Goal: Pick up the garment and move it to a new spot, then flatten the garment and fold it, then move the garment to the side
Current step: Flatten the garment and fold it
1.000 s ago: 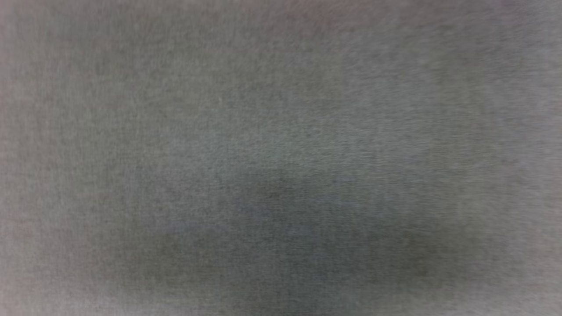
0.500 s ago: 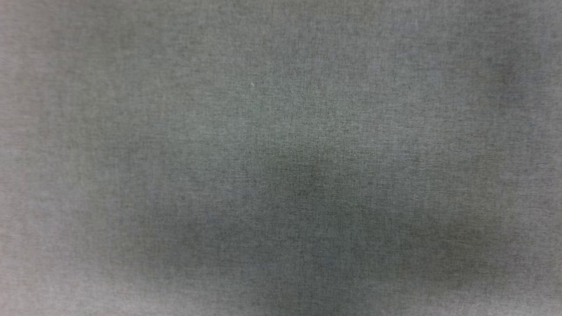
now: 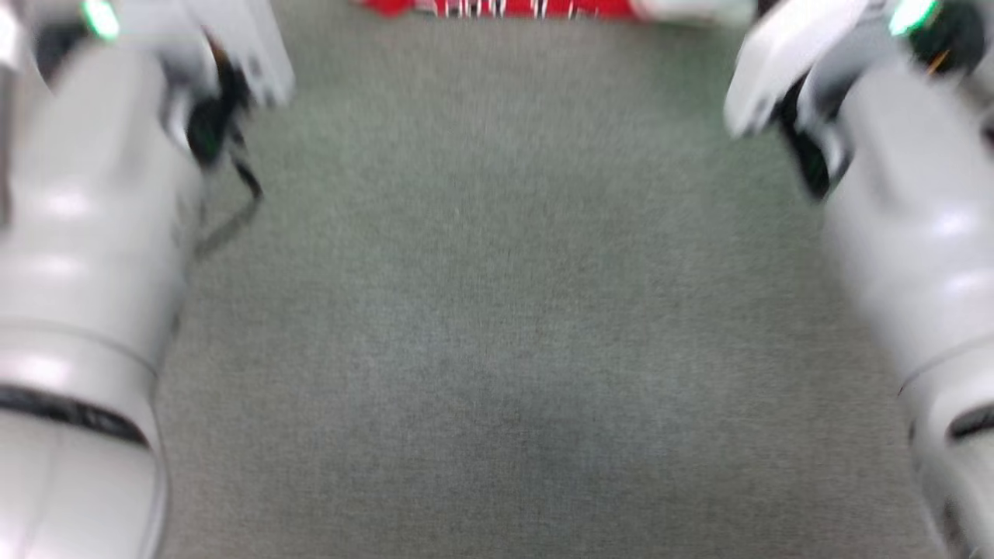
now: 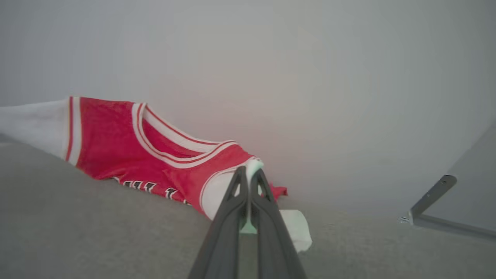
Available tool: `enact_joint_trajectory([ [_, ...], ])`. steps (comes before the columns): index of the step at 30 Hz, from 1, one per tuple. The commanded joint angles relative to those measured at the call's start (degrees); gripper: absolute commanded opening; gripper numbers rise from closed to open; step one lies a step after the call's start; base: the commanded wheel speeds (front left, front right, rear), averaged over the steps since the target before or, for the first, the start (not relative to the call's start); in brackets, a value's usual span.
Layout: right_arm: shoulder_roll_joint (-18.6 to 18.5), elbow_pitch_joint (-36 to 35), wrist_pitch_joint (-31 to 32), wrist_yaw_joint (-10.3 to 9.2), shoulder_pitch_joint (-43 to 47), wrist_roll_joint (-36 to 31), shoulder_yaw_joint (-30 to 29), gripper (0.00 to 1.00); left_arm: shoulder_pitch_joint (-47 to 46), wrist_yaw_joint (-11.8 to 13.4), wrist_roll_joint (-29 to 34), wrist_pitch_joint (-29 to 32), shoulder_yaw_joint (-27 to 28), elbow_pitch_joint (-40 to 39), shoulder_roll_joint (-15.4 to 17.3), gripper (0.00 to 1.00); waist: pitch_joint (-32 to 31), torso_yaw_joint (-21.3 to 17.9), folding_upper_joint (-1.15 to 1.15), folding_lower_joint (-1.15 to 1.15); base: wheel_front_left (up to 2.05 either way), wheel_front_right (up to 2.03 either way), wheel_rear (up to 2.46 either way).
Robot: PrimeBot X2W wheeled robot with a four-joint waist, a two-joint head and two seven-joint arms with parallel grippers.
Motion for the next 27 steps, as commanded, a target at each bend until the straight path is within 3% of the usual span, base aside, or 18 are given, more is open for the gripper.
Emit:
enact_joint_trajectory([
  [1, 0.3, -2.5, 1.3, -0.09, 3.8, 3.8, 3.8, 0.00, 3.6, -0.1, -0.4, -1.0, -0.4, -0.8, 0.3, 0.00, -12.6, -2.6, 0.00, 0.00, 0.00, 0.00, 0.00],
  [6, 0.0, -11.9, 5.5, -0.09, 15.8, 14.7, 12.9, 0.00, 15.8, -0.1, -1.6, -3.5, -2.1, -5.4, 2.7, 0.00, -18.7, -3.8, 0.00, 0.00, 0.00, 0.00, 0.00],
  [10, -5.5, -19.6, 8.4, -0.09, 24.9, 18.8, 18.1, 0.00, 26.0, -0.1, -3.6, -4.5, -2.2, -11.8, 5.4, 0.00, -22.4, -3.6, 0.00, 0.00, 0.00, 0.00, 0.00],
  [13, -10.5, -25.1, 9.8, -0.09, 32.0, 21.4, 19.6, 0.00, 34.6, 1.9, -4.5, -5.6, -1.8, -18.2, 8.5, 0.00, -24.4, -3.5, 0.00, 0.00, 0.00, 0.00, 0.00],
  [17, -16.2, -29.8, 12.3, -0.09, 40.0, 23.4, 17.2, 0.00, 47.3, 6.6, -6.4, -5.9, -0.2, -30.2, 13.9, 0.00, -25.3, -3.8, 0.00, 0.00, 0.00, 0.00, 0.00],
  [20, -19.6, -32.7, 14.3, -0.09, 44.8, 24.1, 13.4, 0.00, 56.9, 11.9, -8.7, -6.6, 2.2, -40.6, 18.1, 0.00, -25.3, -3.7, 0.00, 0.00, 0.00, 0.00, 0.00],
  [27, -22.7, -40.7, 21.4, -0.09, 55.1, 22.9, 4.8, 0.00, 74.5, 22.5, -11.8, -8.5, 6.5, -61.7, 24.8, 0.00, -23.7, -3.5, 0.00, 0.00, 0.00, 0.00, 0.00],
])
